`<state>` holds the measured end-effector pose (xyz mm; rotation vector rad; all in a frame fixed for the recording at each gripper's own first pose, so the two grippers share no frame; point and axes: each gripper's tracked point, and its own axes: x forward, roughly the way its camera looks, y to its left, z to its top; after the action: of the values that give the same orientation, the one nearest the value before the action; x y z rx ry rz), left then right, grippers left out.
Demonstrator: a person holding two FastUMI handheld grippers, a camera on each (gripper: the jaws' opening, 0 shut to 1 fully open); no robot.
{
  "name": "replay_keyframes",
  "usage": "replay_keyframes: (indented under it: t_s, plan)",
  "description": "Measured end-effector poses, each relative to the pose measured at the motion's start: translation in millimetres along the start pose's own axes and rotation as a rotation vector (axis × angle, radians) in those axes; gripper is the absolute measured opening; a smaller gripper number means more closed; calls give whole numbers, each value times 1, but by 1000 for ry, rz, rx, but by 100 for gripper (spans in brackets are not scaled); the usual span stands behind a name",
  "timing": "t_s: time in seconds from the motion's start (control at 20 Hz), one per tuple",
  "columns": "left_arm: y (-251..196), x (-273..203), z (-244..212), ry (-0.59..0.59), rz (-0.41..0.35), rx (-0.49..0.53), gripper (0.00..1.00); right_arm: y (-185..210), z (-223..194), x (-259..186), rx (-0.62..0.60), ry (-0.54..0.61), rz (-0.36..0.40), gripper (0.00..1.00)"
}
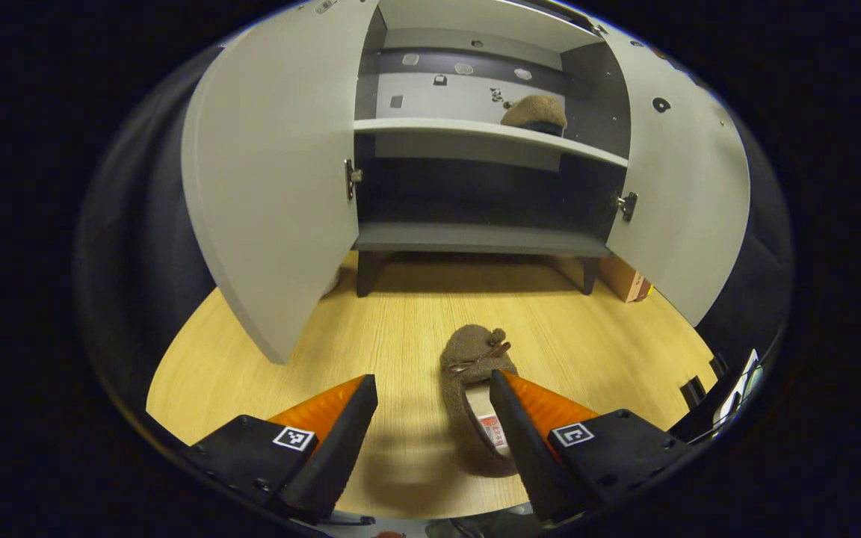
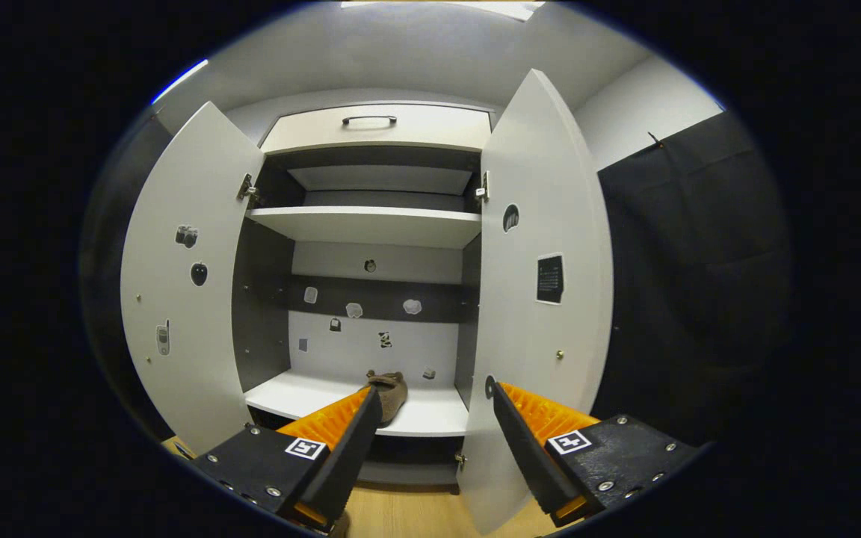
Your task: Grab one shoe with the right hand and put it into the shoe cabinet, grab the other shoe with the left hand and put it into the shoe cabinet; then close the right door with the right hand and the left door with the left hand.
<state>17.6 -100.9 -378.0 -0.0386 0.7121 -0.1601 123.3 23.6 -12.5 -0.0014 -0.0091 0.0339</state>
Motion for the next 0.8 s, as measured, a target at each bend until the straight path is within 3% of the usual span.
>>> replay_keyframes:
  t_s: [0.25,0.55,0.65,0.75,0.8]
  plan:
    - [-7,37,-38,140,-26,-34,100,-27,-8,-25,-6,13,-52,92]
    - [-13,50,-74,307,-65,-86,99,-52,-19,-44,8,29,-86,92]
    - [-15,52,-73,316,-71,-106,94,-55,-21,-48,34,36,-81,92]
    - [-24,56,-75,330,-99,-114,76,-56,-21,-48,55,39,-72,92]
    - [-31,55,-75,343,-122,-128,73,-56,-21,-49,62,41,-68,92]
